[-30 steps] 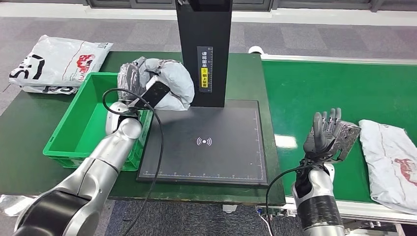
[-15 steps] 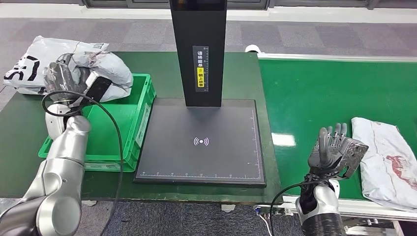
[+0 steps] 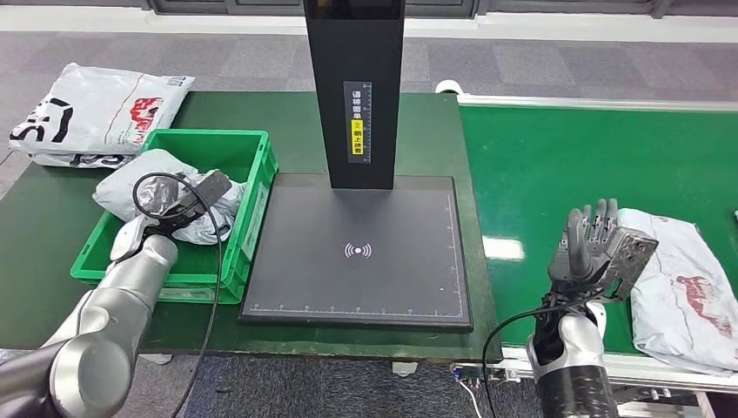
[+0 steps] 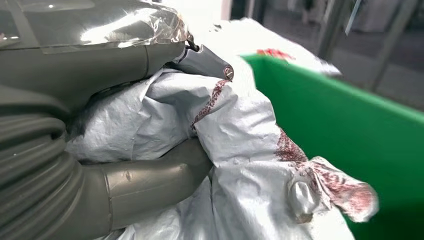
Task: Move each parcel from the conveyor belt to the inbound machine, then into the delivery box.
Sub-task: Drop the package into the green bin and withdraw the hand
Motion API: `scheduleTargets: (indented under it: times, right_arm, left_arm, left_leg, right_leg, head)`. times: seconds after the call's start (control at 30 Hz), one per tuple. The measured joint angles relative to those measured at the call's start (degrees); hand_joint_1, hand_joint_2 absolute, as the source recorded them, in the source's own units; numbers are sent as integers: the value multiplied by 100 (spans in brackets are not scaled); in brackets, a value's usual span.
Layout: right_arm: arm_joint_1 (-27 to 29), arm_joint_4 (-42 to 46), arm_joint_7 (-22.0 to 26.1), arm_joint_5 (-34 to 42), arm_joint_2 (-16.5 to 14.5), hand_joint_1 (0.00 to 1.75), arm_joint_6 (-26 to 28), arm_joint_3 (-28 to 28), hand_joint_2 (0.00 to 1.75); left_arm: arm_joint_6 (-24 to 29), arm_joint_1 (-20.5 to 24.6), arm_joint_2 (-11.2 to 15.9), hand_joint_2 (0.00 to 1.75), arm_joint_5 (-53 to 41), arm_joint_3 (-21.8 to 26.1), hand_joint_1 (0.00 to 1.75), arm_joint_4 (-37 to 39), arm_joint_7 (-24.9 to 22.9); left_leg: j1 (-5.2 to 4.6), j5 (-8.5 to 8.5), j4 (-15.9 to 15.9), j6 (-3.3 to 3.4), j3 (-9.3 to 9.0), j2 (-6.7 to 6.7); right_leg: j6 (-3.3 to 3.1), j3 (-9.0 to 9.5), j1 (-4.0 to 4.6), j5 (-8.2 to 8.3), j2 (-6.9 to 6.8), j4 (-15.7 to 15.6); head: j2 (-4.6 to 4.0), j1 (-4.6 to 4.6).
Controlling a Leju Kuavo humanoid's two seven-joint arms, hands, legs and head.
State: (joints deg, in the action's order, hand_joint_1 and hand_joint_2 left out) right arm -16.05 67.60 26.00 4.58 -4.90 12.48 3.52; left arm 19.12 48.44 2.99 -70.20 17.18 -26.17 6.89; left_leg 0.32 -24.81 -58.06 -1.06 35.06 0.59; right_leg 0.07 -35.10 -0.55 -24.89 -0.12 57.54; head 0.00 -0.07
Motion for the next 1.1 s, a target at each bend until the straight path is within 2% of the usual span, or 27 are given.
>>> scheduleTargets:
  times: [0.4, 0.53, 0.63, 0.73, 0.8, 0.87, 0.97, 1.03, 1.1]
  right_arm:
    - [-167, -80, -34, -10, 0, 0, -18, 112, 175]
    - [-187, -90, -30, -40, -1, 0, -38, 123, 175]
    - [-257, -126, -28, -127, -15, 0, -74, 150, 175]
    - [-327, -154, -51, -261, -56, 0, -85, 226, 175]
    - [-339, -155, -72, -329, -92, 0, -83, 279, 175]
    - [-359, -166, -80, -377, -126, 0, -68, 308, 175]
    - [-430, -240, -50, -418, -160, 0, -21, 331, 175]
    - [-455, -293, -14, -423, -167, 0, 6, 338, 175]
    - [-458, -334, 21, -423, -168, 0, 13, 338, 175]
  left_arm:
    - [-50, 116, -9, 175, 44, -101, 175, 249, 6]
    - [-173, 139, -11, 175, 44, -117, 0, 280, 22]
    - [-240, 155, -46, 175, 139, -176, 0, 315, 25]
    - [128, 157, -131, 175, 763, -183, 0, 323, 247]
    - [514, 159, -206, 175, 1623, -99, 0, 273, 832]
    - [801, 164, -301, 175, 2754, 106, 0, 144, 1696]
    - [796, 174, -477, 175, 4514, 349, 0, -199, 2795]
    - [688, 164, -597, 175, 5333, 374, 0, -478, 3101]
    - [655, 134, -698, 175, 5746, 368, 0, -721, 3188]
  left_leg:
    - [2, 0, 1, 0, 1, 0]
    - [1, 0, 1, 0, 1, 0]
    - [1, 0, 0, 0, 0, -1]
    - [1, 1, 0, 1, 0, -7]
    - [1, 2, 0, 1, 1, -14]
    - [1, 2, 0, 1, 2, -15]
    - [1, 1, 0, 1, 2, -15]
    - [1, 1, 0, 1, 2, -18]
    - [1, 1, 0, 1, 2, -19]
  right_leg:
    - [-1, 0, 2, 0, 0, 1]
    - [0, 1, 1, 0, 0, 1]
    - [0, 1, 0, 0, -1, 1]
    - [0, 4, 1, 1, -7, 1]
    - [0, 6, 1, 1, -11, 1]
    - [0, 5, 1, 1, -10, 1]
    - [0, 4, 1, 0, -11, 1]
    - [0, 6, 1, 0, -16, 1]
    - [0, 6, 1, 0, -18, 0]
  head:
    - [0, 0]
    - [0, 0]
    - [0, 0]
    - [0, 0]
    - [0, 0]
    - [0, 0]
    - [0, 0]
    - [0, 0]
    - [0, 0]
